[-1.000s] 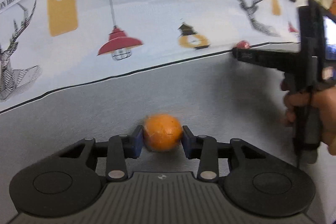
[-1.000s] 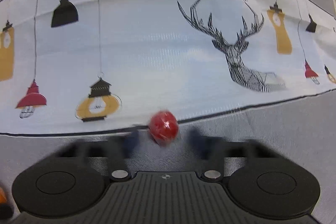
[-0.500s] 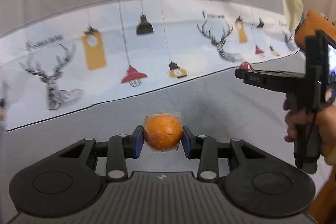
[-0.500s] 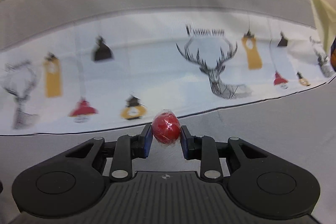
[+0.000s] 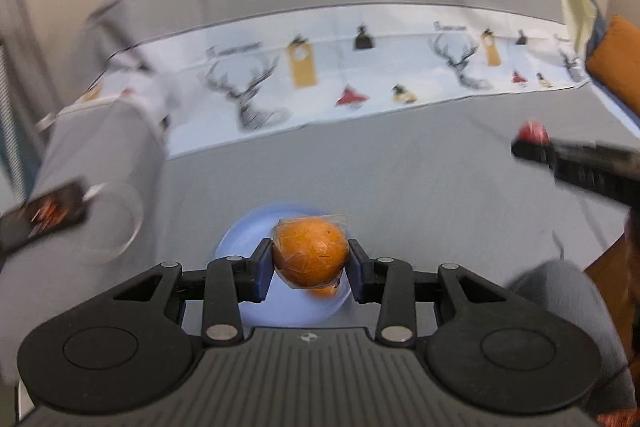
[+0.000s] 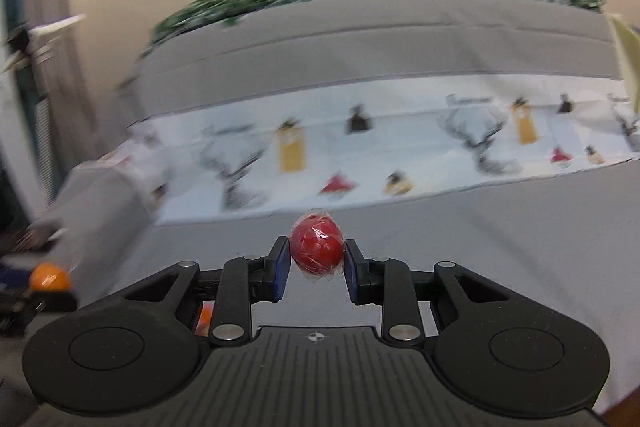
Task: Organize fruits
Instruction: 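Carry the orange and tomato over the blue plate and open both tools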
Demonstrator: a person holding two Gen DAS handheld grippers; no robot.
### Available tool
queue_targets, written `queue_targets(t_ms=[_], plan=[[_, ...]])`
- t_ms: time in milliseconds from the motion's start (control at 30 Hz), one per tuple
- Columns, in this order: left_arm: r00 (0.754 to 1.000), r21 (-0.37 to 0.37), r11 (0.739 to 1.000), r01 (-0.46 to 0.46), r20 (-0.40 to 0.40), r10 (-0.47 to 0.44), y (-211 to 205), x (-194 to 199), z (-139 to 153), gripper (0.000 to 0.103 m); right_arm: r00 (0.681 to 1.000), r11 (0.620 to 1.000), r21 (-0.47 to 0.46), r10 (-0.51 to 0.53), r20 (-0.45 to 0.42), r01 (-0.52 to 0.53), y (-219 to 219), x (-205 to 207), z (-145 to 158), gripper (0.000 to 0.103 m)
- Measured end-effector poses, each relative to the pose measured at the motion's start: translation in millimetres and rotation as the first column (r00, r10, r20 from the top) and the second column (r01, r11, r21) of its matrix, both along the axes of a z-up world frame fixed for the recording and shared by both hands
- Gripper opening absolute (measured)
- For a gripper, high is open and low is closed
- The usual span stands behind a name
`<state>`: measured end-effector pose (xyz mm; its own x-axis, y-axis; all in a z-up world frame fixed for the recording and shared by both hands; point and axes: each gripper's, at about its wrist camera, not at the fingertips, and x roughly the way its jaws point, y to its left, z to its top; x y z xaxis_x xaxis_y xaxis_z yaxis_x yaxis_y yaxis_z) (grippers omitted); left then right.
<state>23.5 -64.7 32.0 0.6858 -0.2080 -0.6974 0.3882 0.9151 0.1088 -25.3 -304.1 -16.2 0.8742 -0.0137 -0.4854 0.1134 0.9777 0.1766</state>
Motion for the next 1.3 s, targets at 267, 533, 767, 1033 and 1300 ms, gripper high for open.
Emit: queue_targets(t_ms=[267,533,767,1033,1300], plan=[[0.996,-0.032,0.996,-0.084,-0.025,0.083,55,-62,-8,0.042,0.977,0.983,0.077,0.174,-0.123,-0.165,92,-73,-27,0.03],[0.989,-0.064,0.987,-0.147,-0.016,0.147,81,-87,2,0.042,0.941,0.94,-0.069,0.331,-0.071,-0.335,146,-105,-5,0.03],[0.985,-0.071,0.982,-0.174,-0.031,0.172,88,-88,4,0.042,0.942,0.94,-0.075,0.327,-0.075,-0.333,149,-110,0,0.03],[0.984,-0.078,0.982,-0.17,-0.065,0.165,87,-79,-2,0.042,0.945,0.944,-0.075,0.315,-0.089,-0.322,150,-104,-3,0.03],[0.98,-0.047,0.982,-0.184,-0.086,0.179,85,-64,-13,0.042,0.943,0.945,-0.068,0.31,-0.121,-0.32,153,-91,-10,0.03]])
